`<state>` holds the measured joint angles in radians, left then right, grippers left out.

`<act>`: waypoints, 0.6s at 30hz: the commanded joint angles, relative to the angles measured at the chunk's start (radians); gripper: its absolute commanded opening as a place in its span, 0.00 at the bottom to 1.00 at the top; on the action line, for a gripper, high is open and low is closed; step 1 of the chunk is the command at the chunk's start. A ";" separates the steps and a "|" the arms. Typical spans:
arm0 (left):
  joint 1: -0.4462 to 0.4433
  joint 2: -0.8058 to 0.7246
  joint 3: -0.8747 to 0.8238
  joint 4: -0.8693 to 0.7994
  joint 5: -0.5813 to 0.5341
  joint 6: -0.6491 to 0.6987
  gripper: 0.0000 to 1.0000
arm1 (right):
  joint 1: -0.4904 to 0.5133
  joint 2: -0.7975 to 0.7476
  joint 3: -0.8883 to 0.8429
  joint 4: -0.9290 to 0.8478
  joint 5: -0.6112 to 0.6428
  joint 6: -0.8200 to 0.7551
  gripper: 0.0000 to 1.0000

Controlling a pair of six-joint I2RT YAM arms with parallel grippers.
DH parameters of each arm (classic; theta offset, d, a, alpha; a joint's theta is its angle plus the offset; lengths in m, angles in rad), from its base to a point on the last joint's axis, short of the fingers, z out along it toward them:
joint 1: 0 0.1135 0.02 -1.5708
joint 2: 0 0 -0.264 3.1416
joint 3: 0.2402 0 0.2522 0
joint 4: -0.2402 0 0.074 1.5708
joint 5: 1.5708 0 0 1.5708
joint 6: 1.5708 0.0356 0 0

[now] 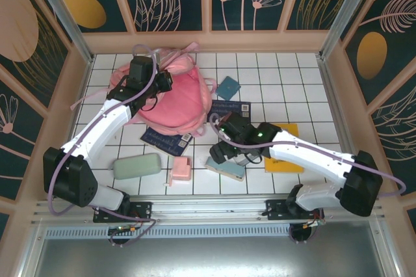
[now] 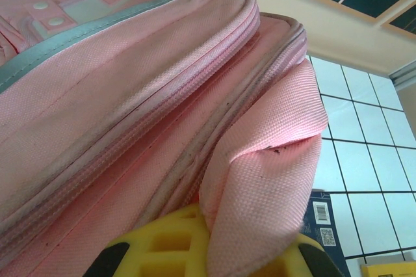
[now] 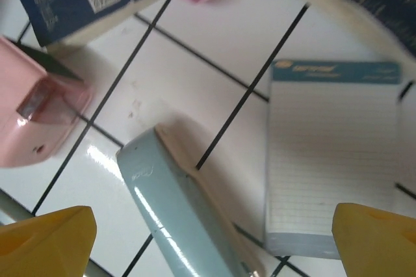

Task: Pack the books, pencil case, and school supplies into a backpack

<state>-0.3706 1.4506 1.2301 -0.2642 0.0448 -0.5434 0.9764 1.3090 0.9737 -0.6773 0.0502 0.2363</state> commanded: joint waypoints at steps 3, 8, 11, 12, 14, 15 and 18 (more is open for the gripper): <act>-0.004 -0.028 0.002 0.092 0.038 -0.017 0.00 | 0.013 0.103 0.009 -0.035 -0.080 -0.025 0.95; -0.005 -0.034 0.005 0.094 0.046 -0.020 0.00 | 0.047 0.156 0.004 -0.042 -0.101 0.004 0.95; -0.005 -0.038 0.004 0.097 0.052 -0.023 0.00 | 0.065 0.195 0.001 -0.038 -0.124 0.012 0.92; -0.004 -0.038 0.005 0.098 0.058 -0.025 0.00 | 0.073 0.209 0.002 -0.035 -0.120 0.015 0.90; -0.005 -0.037 0.005 0.100 0.067 -0.027 0.00 | 0.084 0.231 0.000 -0.033 -0.114 0.019 0.86; -0.005 -0.037 0.005 0.100 0.070 -0.028 0.00 | 0.086 0.242 0.000 -0.033 -0.114 0.018 0.82; -0.005 -0.043 0.003 0.102 0.071 -0.029 0.00 | 0.089 0.264 0.000 -0.034 -0.090 0.020 0.77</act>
<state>-0.3706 1.4498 1.2301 -0.2565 0.0719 -0.5510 1.0573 1.5528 0.9737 -0.6884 -0.0532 0.2485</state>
